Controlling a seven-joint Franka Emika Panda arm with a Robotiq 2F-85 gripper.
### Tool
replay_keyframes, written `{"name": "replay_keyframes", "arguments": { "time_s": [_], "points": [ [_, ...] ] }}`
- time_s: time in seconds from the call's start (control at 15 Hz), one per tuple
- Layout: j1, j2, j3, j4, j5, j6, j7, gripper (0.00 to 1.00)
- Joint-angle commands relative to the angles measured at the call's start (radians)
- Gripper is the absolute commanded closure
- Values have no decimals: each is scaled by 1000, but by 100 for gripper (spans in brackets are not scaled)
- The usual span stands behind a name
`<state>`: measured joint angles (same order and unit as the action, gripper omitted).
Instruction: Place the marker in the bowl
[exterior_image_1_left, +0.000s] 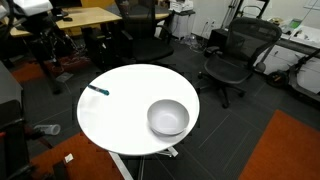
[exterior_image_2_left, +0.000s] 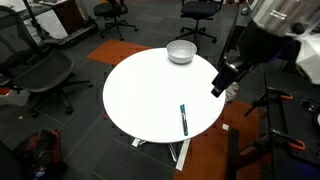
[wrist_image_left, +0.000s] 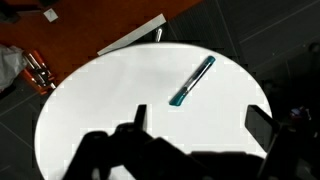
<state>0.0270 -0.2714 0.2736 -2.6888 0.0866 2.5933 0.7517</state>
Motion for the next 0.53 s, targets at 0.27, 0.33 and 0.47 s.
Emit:
{"name": "replay_keyframes", "arguments": {
  "time_s": [0.27,0.33,0.47],
  "points": [
    [14,311,-18,165,-181,161,398,0],
    [27,351,-36,192,-189,167,422,0],
    [57,420,-78,240,-204,167,462,0]
  ]
}}
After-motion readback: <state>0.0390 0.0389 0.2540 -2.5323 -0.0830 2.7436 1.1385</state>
